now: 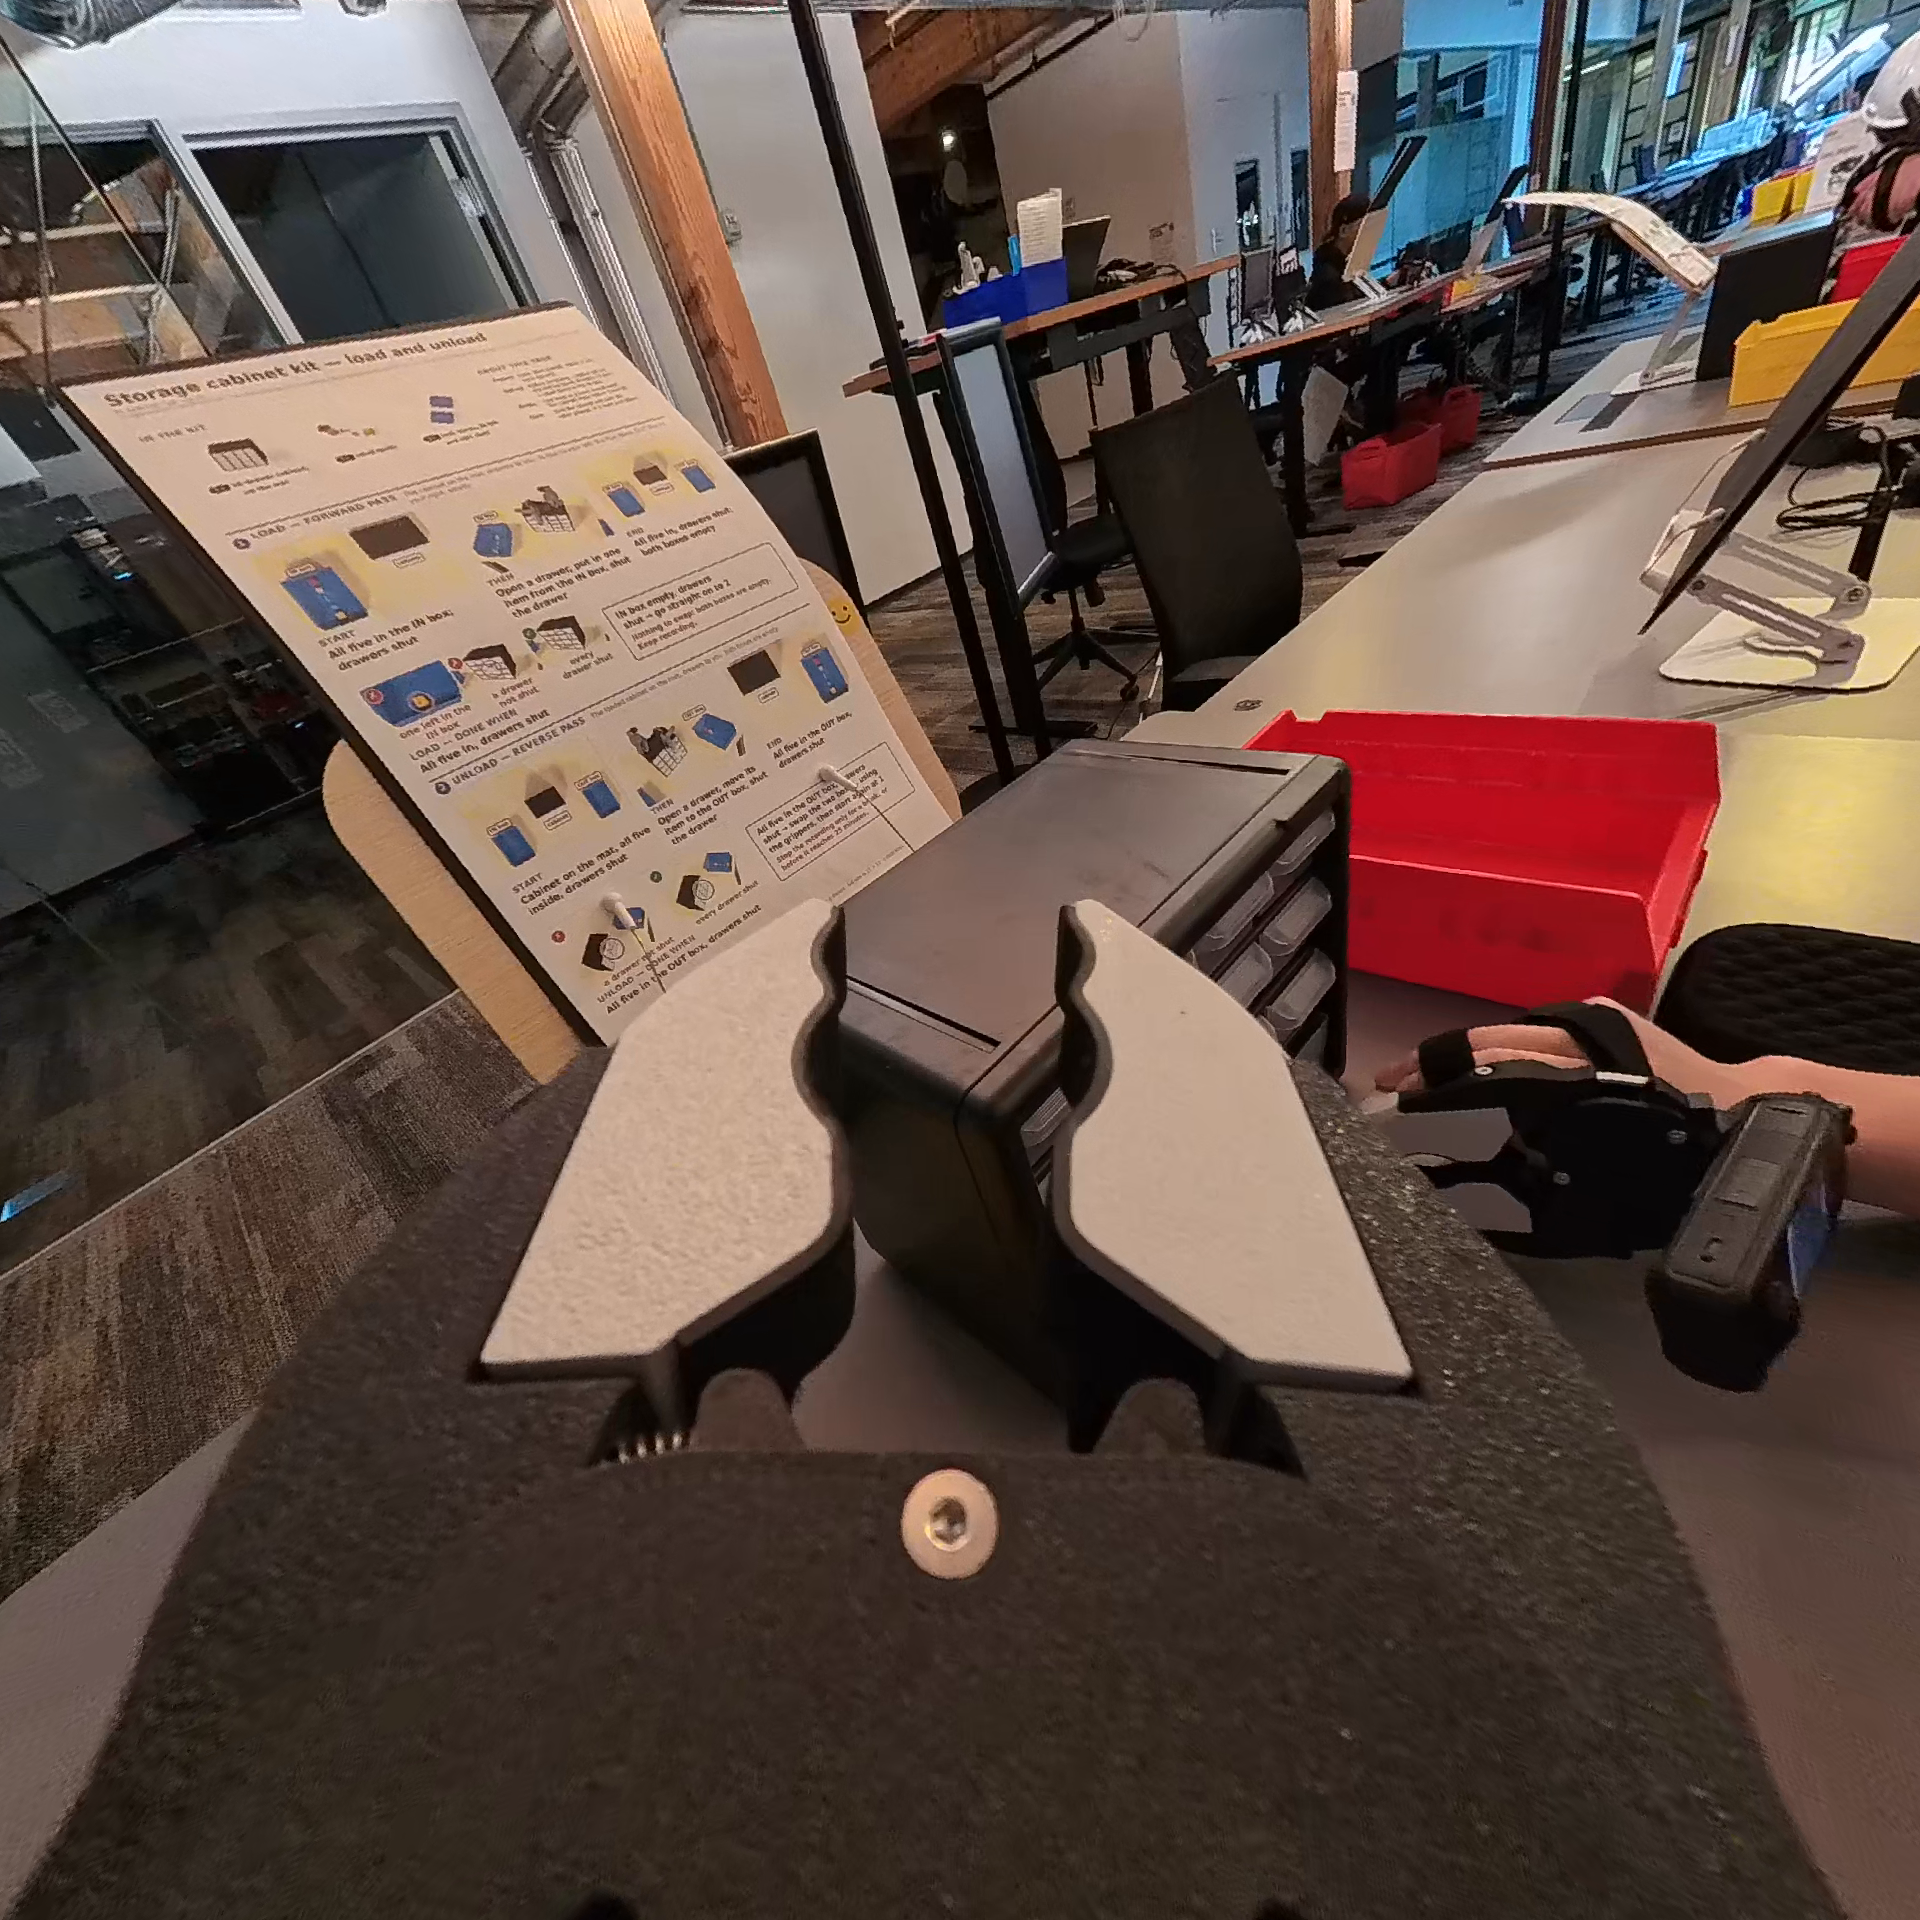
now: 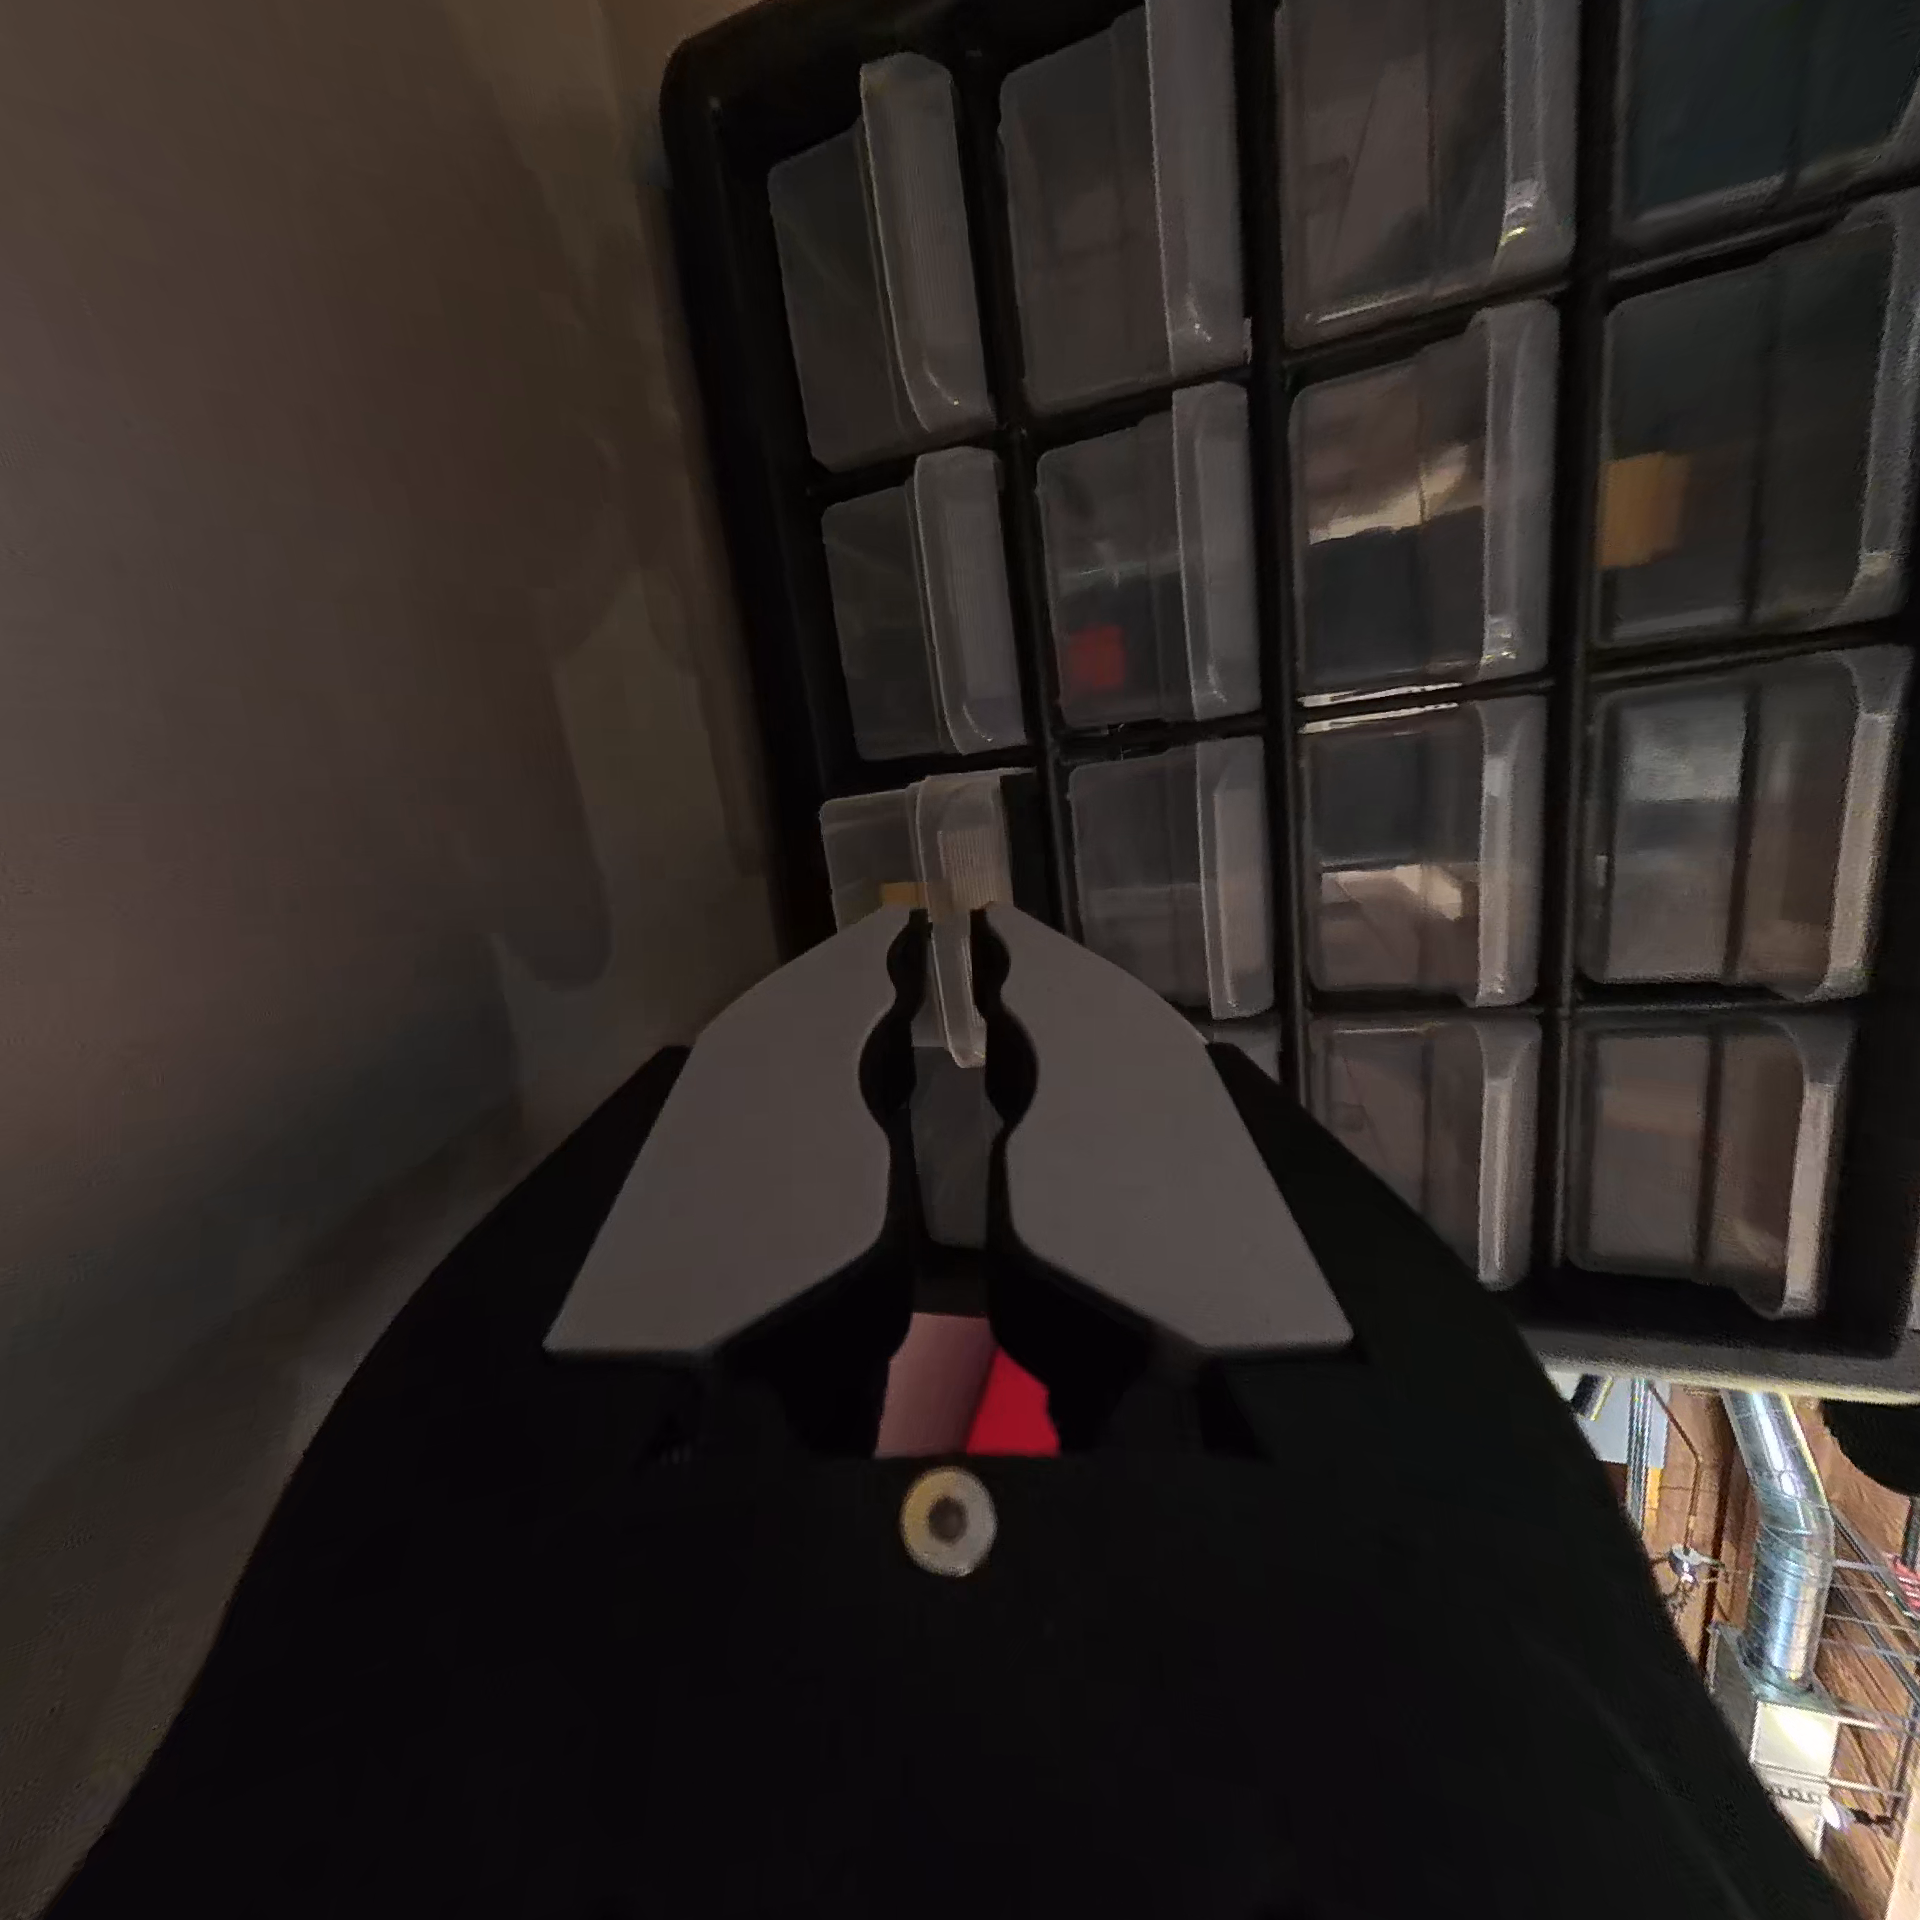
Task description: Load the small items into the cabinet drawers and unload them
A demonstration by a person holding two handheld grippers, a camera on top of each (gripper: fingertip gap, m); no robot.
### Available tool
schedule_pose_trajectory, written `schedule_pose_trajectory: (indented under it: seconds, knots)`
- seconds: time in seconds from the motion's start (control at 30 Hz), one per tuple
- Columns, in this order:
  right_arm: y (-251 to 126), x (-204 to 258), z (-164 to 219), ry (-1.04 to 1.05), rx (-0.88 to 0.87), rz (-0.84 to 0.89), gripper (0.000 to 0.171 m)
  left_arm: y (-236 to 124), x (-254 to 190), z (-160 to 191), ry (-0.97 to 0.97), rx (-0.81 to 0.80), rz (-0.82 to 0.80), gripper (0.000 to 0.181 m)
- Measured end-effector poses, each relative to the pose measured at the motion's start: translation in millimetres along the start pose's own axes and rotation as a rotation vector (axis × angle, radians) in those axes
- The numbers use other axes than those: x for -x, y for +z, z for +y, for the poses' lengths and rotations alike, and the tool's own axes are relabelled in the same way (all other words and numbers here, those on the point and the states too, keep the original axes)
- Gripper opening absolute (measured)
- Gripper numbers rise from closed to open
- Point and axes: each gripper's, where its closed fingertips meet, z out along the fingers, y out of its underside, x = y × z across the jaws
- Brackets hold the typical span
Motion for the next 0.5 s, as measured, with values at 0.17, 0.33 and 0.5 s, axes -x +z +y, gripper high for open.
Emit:
schedule_pose_trajectory:
  seconds: [0.17,0.33,0.5]
  knots:
    - [8.2,-3.2,3.5,0.001,0.009,0.005,0.009,-0.6,0.9,0.5,-0.007,-0.001,0.001,0.038]
    - [14.1,-5.0,5.4,0.005,0.007,0.009,0.009,-0.4,1.9,2.0,-0.011,0.006,0.000,0.038]
    - [19.2,-6.5,6.4,0.002,0.011,0.010,0.009,1.2,2.4,4.0,-0.011,0.015,-0.002,0.038]
